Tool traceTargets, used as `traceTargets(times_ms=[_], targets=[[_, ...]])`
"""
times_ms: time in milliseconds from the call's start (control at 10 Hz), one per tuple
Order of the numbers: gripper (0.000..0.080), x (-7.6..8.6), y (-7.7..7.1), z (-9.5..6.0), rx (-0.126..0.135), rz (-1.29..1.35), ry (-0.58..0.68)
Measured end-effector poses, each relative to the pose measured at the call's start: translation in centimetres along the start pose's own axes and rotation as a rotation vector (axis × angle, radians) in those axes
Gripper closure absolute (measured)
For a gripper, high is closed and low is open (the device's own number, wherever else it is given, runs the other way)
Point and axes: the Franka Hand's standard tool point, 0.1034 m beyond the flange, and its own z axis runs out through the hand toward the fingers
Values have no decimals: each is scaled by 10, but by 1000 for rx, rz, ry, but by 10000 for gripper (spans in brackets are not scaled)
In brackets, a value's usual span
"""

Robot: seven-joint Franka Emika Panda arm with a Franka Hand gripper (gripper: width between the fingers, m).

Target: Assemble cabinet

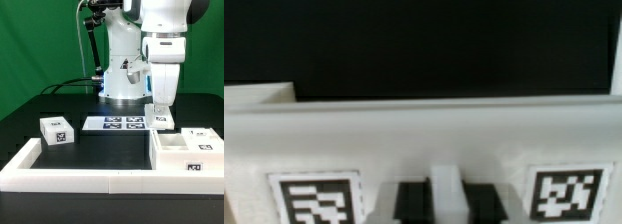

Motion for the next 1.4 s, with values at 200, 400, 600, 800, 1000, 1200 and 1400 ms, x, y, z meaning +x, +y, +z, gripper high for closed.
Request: traceTargets(times_ms=[200, 400, 600, 800, 1000, 1200, 1400], targets=[[729, 1, 0, 3, 4, -1, 2], [729, 1, -1, 5, 8, 0, 3], [729, 2, 0, 5, 9, 0, 3], [729, 4, 6, 4, 9, 2, 4], [729, 4, 6, 4, 15, 9, 2], [729, 4, 6, 4, 15, 9, 2], [729, 4, 6, 4, 15, 8, 3]])
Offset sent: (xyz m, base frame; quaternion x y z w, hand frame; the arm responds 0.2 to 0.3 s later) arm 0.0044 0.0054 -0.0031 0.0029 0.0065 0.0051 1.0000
